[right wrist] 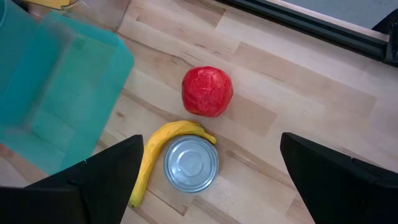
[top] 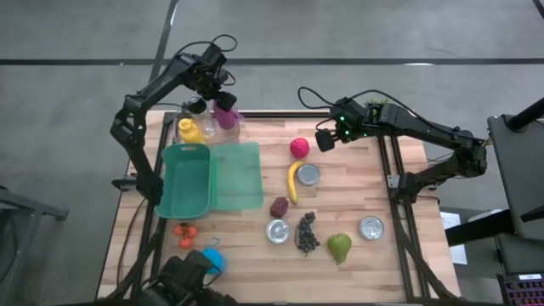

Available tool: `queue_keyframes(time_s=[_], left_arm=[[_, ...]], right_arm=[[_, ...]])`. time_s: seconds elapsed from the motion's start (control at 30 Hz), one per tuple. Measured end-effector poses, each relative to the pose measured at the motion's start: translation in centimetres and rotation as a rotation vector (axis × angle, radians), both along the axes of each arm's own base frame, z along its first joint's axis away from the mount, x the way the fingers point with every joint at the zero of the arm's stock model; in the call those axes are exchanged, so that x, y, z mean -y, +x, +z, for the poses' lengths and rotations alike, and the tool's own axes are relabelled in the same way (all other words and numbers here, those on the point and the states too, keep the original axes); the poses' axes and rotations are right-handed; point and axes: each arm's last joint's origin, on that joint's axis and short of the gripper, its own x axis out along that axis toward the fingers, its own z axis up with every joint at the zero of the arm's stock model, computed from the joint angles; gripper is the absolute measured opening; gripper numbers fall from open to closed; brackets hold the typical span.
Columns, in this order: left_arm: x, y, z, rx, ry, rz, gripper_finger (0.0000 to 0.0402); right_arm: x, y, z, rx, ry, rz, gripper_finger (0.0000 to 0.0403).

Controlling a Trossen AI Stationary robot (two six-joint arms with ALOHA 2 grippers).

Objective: Pick & Place Food Item
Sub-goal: Put the purple water bottle into the transparent bin

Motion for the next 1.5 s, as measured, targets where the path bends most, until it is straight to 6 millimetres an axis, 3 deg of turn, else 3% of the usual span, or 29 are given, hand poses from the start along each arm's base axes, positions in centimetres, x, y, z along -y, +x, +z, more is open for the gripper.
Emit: queue_keyframes(time_s=[0.57,1.17,1.5], left_arm=[[0.1,-0.1,-2.1,-0.027,-0.037,0.001,0.0223],[0.0,0.1,-2.0,-0.007,-0.024,-0.001,0.0226],[0.0,0.2,-2.0,0.008,-0.028,-0.006,0.0288]], right_arm=[[0.0,0.0,0.0,0.000,0.000,0.000,0.0378],[0.0,0.0,0.0,-0.001,0.000,0.000,0.0378],[0.0,0.0,0.0,0.000,0.000,0.000,0.0378]])
